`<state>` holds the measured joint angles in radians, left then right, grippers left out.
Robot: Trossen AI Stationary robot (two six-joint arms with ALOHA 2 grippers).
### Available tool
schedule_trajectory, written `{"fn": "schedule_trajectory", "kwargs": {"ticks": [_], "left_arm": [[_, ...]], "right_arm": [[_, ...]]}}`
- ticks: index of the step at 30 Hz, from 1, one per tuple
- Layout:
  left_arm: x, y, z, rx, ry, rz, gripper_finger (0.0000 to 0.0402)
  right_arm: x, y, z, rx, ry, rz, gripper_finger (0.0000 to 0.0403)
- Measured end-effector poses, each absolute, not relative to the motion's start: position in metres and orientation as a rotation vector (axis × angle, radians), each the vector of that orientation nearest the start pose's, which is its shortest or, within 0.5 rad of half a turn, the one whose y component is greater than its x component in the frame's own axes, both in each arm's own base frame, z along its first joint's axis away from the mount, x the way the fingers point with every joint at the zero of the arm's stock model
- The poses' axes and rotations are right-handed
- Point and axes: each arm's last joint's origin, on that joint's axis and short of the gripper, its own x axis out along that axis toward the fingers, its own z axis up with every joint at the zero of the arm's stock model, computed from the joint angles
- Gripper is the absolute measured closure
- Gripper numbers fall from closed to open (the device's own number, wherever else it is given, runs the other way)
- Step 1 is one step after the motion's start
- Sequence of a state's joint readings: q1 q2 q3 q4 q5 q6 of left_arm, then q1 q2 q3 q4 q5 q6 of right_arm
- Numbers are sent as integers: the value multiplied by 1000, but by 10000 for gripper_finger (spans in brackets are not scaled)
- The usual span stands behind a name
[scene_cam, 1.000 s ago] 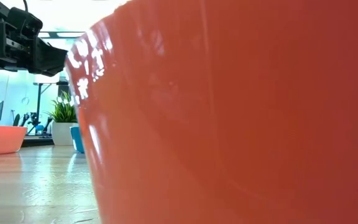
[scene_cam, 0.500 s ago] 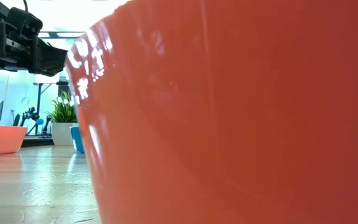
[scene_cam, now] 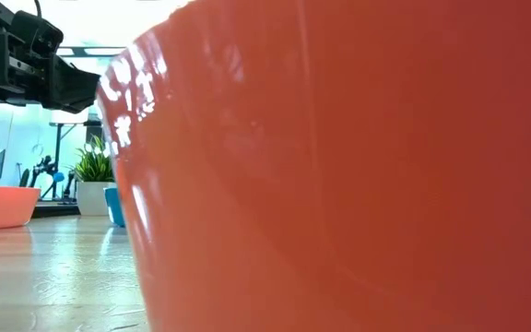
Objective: Pick & Place Mini bowls
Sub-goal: Put the top right orange bowl on the shelf
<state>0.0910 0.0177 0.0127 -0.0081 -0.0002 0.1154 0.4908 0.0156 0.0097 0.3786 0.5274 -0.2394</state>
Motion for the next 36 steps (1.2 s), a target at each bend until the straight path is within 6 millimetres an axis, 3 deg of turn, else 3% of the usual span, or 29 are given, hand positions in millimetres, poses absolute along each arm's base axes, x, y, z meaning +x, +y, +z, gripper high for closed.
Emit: {"fn": "schedule_trajectory", "kwargs": {"ticks": [14, 23, 30, 36], "left_arm": [[98, 9, 166, 115, 18, 90, 402], [98, 9, 166, 115, 18, 90, 402], [98, 9, 166, 115, 18, 90, 402], [98, 9, 166, 115, 18, 90, 402]], "right_arm": [[84, 25, 200, -32, -297, -187, 394], [77, 21, 229, 0, -312, -200, 394], [75, 20, 253, 105, -173, -168, 394], [83, 24, 268, 263, 58, -180, 394]]}}
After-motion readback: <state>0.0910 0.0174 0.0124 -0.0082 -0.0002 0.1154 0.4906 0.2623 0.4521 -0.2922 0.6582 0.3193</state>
